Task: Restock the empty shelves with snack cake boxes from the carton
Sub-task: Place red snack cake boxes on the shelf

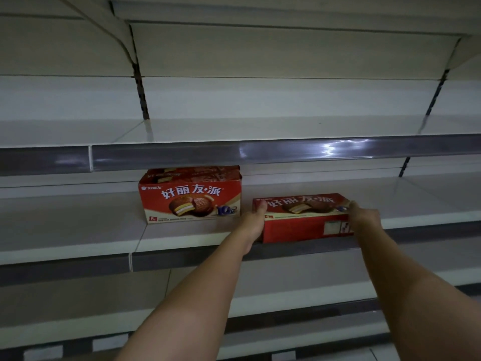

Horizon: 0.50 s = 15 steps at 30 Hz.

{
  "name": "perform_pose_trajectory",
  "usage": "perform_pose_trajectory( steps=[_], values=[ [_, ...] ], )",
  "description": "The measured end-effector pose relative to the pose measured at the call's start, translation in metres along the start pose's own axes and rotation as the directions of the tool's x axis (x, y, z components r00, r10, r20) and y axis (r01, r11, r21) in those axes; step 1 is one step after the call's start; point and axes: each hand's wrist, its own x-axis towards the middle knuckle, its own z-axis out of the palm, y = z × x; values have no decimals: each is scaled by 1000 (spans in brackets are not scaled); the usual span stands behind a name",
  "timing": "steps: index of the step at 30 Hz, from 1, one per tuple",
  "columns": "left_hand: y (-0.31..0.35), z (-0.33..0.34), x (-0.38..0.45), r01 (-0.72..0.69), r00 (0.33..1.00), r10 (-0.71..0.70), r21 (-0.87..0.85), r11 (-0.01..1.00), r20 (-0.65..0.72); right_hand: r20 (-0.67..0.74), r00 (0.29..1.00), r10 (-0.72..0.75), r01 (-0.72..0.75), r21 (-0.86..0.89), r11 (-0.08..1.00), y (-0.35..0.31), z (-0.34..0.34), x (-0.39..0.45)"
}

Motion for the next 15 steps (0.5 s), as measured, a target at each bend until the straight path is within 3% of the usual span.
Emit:
perform_pose_trajectory(
  steps=[3, 8, 15],
  values=[
    [-4, 1, -3, -87, 995, 90, 64, 994, -47, -75, 995, -68, 56, -150, 987, 14, -9, -11],
    [-8, -24, -21, -162, 977, 163, 17, 987, -136, 49, 989, -139, 137, 32, 990, 30, -15, -48],
    [-27, -83, -49, -297, 845, 393, 292, 909, -364, 58, 943, -328, 330, -24, 944, 27, 30, -98]
  ],
)
